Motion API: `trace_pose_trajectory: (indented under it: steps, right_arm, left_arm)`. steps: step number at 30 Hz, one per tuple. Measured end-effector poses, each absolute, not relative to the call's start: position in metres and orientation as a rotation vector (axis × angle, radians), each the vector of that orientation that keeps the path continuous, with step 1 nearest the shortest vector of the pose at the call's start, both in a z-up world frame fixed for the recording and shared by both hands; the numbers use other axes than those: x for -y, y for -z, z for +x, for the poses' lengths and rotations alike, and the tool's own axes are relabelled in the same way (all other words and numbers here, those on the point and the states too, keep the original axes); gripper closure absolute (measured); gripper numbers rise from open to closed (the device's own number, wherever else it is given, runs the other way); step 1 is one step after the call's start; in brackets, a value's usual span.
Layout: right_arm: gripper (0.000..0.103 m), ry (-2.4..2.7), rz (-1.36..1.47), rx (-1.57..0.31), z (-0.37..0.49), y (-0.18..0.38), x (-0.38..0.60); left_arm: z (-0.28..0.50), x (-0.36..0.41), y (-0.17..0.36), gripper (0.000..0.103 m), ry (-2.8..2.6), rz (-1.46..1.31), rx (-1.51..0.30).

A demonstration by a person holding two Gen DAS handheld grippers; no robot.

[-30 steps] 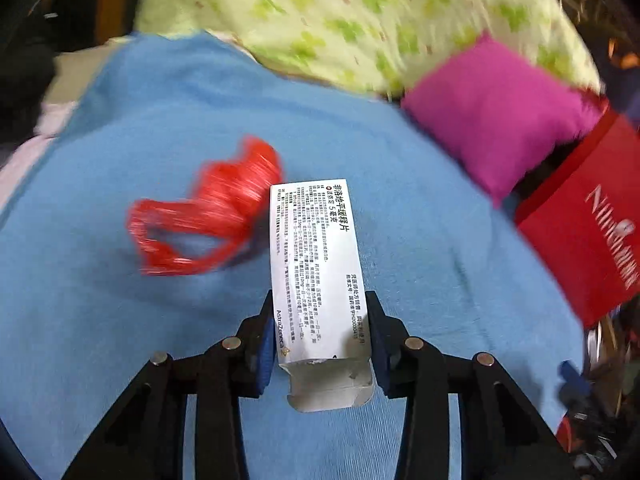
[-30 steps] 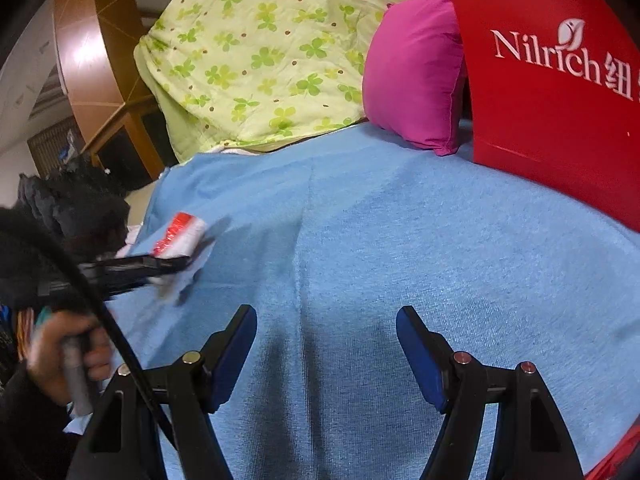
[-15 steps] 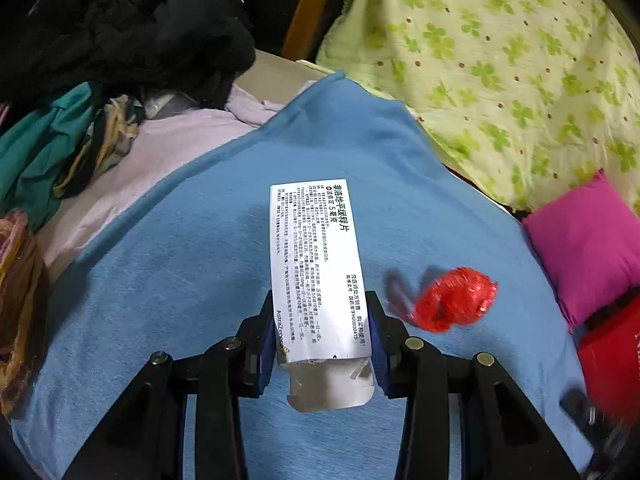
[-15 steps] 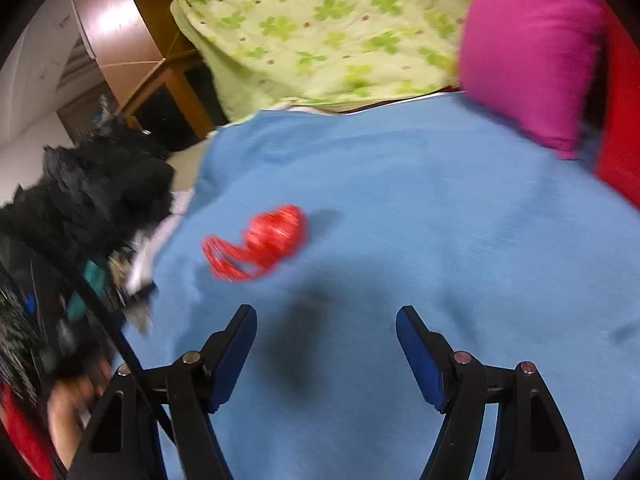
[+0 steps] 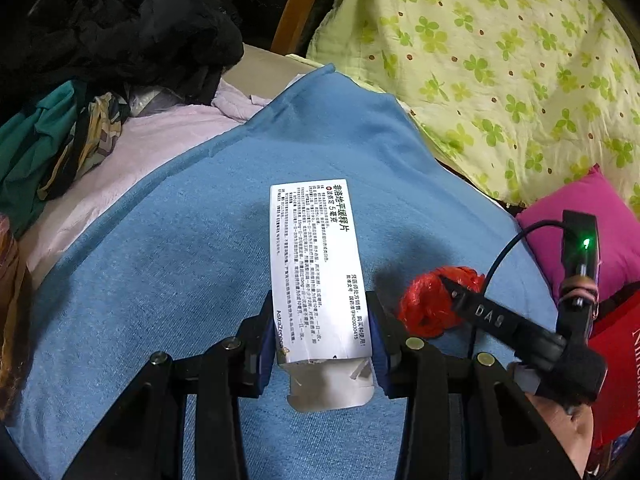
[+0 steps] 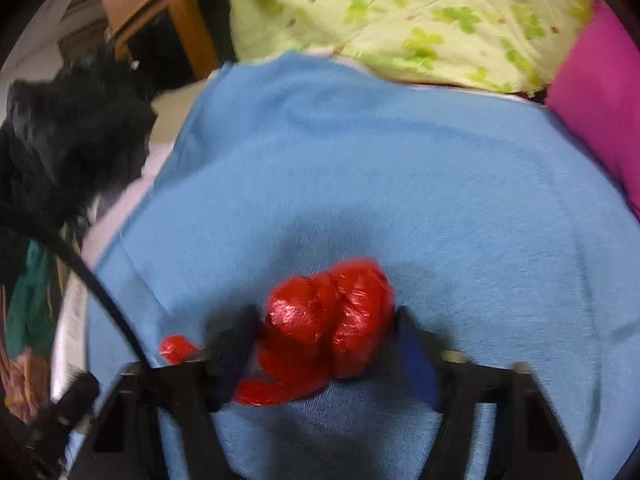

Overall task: Collect trash
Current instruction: 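Grasp the small red plastic bag with the right gripper while the left holds the box, then carry the white box and red bag over the red wastebasket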

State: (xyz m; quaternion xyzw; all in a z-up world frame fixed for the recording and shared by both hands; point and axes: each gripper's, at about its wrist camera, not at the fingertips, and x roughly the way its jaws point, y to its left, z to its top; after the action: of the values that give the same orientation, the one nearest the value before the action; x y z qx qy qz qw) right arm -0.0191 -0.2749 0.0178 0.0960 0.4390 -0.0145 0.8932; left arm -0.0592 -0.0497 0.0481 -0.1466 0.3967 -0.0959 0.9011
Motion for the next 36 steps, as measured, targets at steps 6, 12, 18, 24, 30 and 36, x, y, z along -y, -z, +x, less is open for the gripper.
trace_pose_trajectory:
  steps: [6,12,18,24,30,36]
  right_arm:
    - [0.044,0.048,0.167,-0.873,-0.054,-0.042,0.293]
    - [0.044,0.105,0.177,-0.817,-0.132,-0.076,0.332]
    - [0.044,0.152,0.222,-0.758,-0.209,-0.104,0.368]
    - [0.044,0.184,0.303,-0.678,-0.295,-0.124,0.4]
    - [0.044,0.222,0.366,-0.627,-0.366,-0.127,0.419]
    - [0.044,0.265,0.428,-0.564,-0.426,-0.133,0.435]
  left_arm:
    - [-0.061,0.055,-0.047,0.061,0.195,-0.282,-0.817]
    - [-0.066,0.067,-0.044,0.061,0.19,-0.22,-0.822]
    - [-0.078,0.079,-0.039,0.061,0.159,-0.126,-0.823]
    - [-0.108,0.088,-0.046,0.061,0.147,-0.045,-0.818]
    - [-0.147,0.102,-0.06,0.061,0.185,0.02,-0.807]
    - [-0.176,0.117,-0.088,0.061,0.224,0.062,-0.757]
